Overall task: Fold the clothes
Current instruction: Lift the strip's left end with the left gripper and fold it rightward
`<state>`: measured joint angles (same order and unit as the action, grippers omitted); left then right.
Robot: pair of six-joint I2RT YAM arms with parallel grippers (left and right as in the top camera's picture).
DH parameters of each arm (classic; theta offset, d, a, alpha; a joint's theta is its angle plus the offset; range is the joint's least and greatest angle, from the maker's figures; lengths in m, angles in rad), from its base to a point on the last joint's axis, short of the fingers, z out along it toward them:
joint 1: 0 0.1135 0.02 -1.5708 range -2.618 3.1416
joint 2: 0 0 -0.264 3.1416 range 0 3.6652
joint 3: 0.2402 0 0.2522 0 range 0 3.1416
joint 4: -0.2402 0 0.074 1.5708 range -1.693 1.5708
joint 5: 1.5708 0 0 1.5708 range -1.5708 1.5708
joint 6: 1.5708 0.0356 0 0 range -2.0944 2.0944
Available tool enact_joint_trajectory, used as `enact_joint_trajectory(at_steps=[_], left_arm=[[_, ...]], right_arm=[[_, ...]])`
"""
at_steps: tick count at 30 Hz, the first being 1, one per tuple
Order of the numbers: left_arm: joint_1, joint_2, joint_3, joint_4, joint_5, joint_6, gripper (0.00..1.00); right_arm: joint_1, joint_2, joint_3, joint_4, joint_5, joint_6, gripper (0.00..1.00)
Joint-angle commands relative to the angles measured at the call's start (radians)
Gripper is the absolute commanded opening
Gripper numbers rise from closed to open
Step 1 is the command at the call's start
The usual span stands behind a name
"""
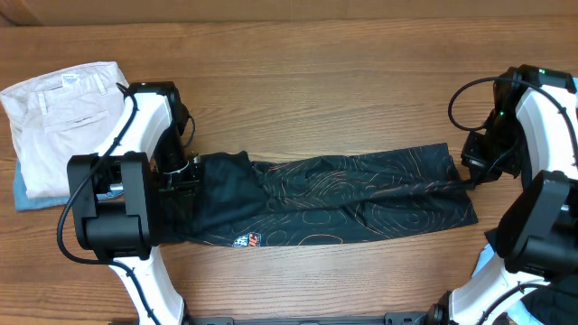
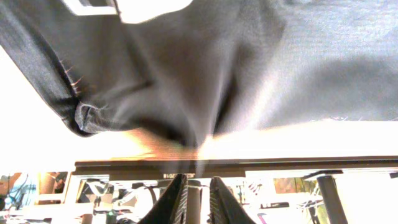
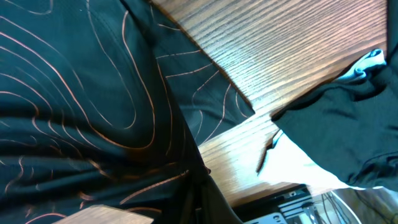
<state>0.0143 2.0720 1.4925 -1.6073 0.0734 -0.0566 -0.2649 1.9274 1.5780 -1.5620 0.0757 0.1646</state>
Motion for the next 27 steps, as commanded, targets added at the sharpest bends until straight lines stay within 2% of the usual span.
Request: enact_joint_trajectory(at_steps=[1, 10, 14, 17, 22, 27], left_arm=[[-0.008, -0.020, -0.006, -0.002, -0.010, -0.011, 0.22], [-0.008, -0.020, -0.006, 0.011, 0.011, -0.011, 0.23], [-0.009, -0.020, -0.006, 0.062, 0.087, -0.010, 0.24], [-0.016, -0.020, -0.006, 0.112, 0.202, 0.022, 0.24], [-0.069, -0.020, -0.006, 0.241, 0.354, 0.055, 0.29], [-0.138, -0.020, -0.006, 0.331, 0.409, 0.037, 0.33]], right_arm=[[0.001, -0.013, -0.027, 0.013, 0.022, 0.012, 0.10], [0.001, -0.013, -0.040, 0.039, 0.021, 0.012, 0.18], [0.001, -0.013, -0.040, 0.042, 0.021, 0.012, 0.20], [0.001, -0.013, -0.040, 0.050, 0.010, 0.019, 0.21], [0.002, -0.013, -0.040, 0.061, -0.018, 0.019, 0.26], [0.002, -0.013, -0.040, 0.063, -0.017, 0.019, 0.30]])
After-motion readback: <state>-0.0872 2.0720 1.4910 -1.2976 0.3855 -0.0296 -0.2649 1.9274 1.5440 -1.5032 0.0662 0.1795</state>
